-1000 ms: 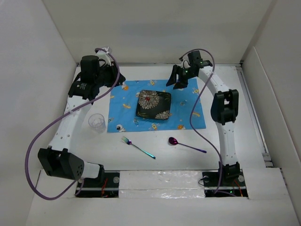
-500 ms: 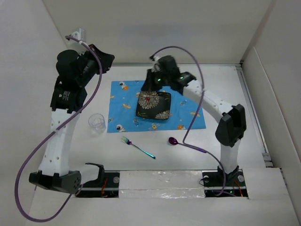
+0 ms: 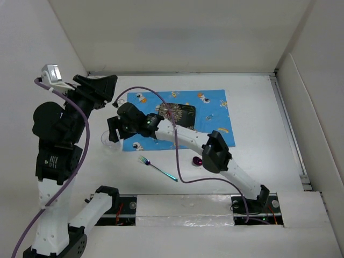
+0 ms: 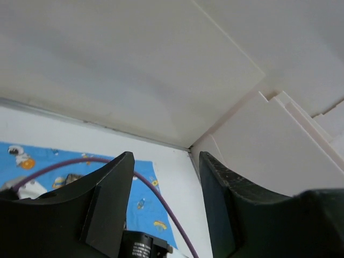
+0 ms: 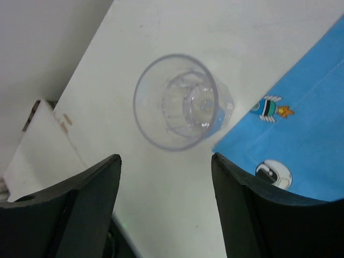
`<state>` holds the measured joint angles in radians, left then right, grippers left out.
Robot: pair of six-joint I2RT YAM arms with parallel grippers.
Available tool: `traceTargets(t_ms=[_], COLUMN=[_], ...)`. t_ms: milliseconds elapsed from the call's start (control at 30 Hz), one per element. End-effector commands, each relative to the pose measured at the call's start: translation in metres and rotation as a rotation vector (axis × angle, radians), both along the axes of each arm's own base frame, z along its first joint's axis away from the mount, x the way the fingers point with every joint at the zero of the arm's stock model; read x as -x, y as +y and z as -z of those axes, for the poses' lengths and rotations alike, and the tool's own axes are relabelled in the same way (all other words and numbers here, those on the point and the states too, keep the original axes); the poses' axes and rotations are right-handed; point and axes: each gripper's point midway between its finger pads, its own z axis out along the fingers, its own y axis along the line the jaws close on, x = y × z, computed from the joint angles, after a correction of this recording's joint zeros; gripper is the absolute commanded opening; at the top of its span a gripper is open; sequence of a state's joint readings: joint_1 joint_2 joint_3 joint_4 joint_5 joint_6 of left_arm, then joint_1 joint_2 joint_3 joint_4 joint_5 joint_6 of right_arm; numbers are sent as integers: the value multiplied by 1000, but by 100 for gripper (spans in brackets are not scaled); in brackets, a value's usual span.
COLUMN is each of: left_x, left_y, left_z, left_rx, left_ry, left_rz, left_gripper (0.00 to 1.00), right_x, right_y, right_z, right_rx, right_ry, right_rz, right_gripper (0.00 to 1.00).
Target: Set the dinner table for one person
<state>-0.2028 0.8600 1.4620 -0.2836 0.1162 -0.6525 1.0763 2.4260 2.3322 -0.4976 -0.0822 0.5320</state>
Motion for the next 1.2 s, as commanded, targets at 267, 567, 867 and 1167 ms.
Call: traceTargets(t_ms=[267, 567, 867, 1167], left_x=[25, 29, 22, -26], left_y=[13, 26, 53, -15], left_z=[40, 46, 0, 99], left_rx=[-27, -67, -216, -302], left_ry=[112, 112, 22, 194], left_rz=[-47, -107, -276, 37], left_gripper=[45, 42, 43, 46], right_x=[-41, -22, -119, -206], right_y=[5, 29, -127, -386], right_z=[26, -38, -167, -101], right_rx=[38, -239, -417, -139], right_ry=[-68, 116, -5, -41], right_rz=[214, 120, 387, 804], right_gripper=[63, 0, 0, 0])
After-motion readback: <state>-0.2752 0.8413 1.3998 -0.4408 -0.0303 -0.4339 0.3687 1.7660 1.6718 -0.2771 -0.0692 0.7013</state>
